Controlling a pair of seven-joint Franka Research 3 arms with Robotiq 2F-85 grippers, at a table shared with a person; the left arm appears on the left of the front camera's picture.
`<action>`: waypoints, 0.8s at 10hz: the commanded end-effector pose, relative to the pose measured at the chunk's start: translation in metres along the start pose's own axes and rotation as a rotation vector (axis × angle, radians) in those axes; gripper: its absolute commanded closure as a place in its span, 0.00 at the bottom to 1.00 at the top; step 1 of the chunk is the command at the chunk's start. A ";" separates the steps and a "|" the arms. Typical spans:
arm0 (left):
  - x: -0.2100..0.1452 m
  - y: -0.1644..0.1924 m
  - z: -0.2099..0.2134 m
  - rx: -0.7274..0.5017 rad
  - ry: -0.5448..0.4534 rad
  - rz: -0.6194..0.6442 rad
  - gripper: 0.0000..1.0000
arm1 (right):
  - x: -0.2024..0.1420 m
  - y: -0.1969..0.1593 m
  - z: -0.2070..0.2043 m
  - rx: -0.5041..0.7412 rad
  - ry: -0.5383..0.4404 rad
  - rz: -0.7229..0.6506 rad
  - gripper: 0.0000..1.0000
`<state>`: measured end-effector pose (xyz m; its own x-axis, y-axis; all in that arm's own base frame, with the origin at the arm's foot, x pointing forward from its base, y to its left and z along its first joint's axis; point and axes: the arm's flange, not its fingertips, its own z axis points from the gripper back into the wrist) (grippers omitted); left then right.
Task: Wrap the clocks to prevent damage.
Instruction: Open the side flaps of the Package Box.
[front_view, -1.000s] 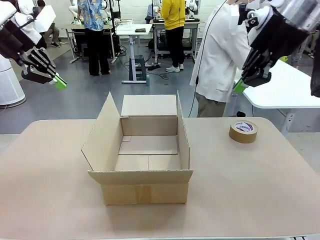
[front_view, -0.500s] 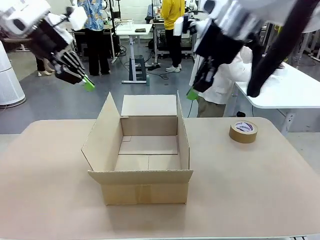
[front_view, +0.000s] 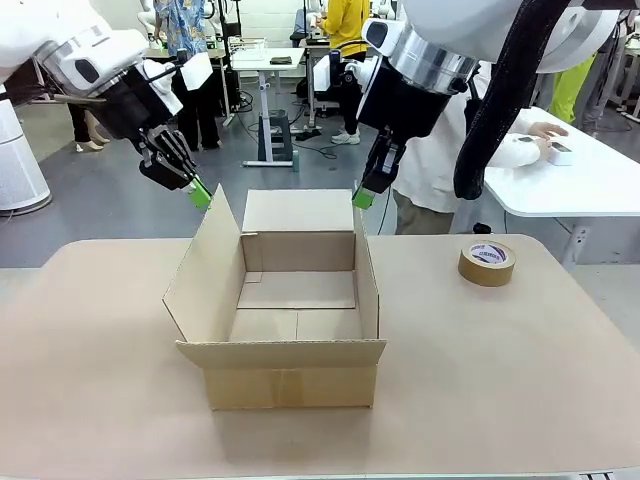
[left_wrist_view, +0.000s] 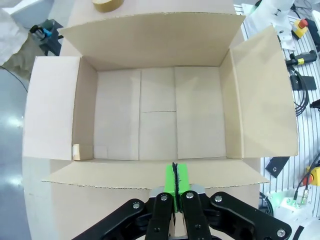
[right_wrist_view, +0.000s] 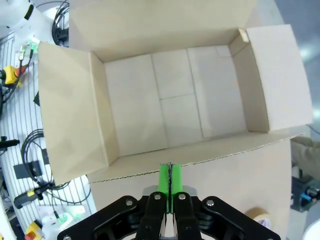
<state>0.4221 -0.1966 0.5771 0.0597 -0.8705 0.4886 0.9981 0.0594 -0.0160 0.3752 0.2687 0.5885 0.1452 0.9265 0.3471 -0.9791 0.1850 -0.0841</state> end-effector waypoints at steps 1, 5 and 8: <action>0.006 0.013 -0.021 0.013 0.051 0.067 0.95 | 0.007 -0.002 -0.020 -0.041 0.093 -0.029 0.96; 0.019 0.015 -0.038 0.112 0.152 0.229 0.95 | 0.022 -0.009 -0.050 -0.090 0.179 -0.201 0.96; 0.010 0.017 -0.061 0.252 0.366 0.425 0.95 | 0.018 -0.016 -0.064 -0.154 0.251 -0.359 0.96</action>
<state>0.4406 -0.2284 0.5364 0.4139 -0.8793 0.2356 0.8980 0.4369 0.0527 0.3997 0.2984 0.5353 0.4627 0.8692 0.1742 -0.8668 0.4848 -0.1166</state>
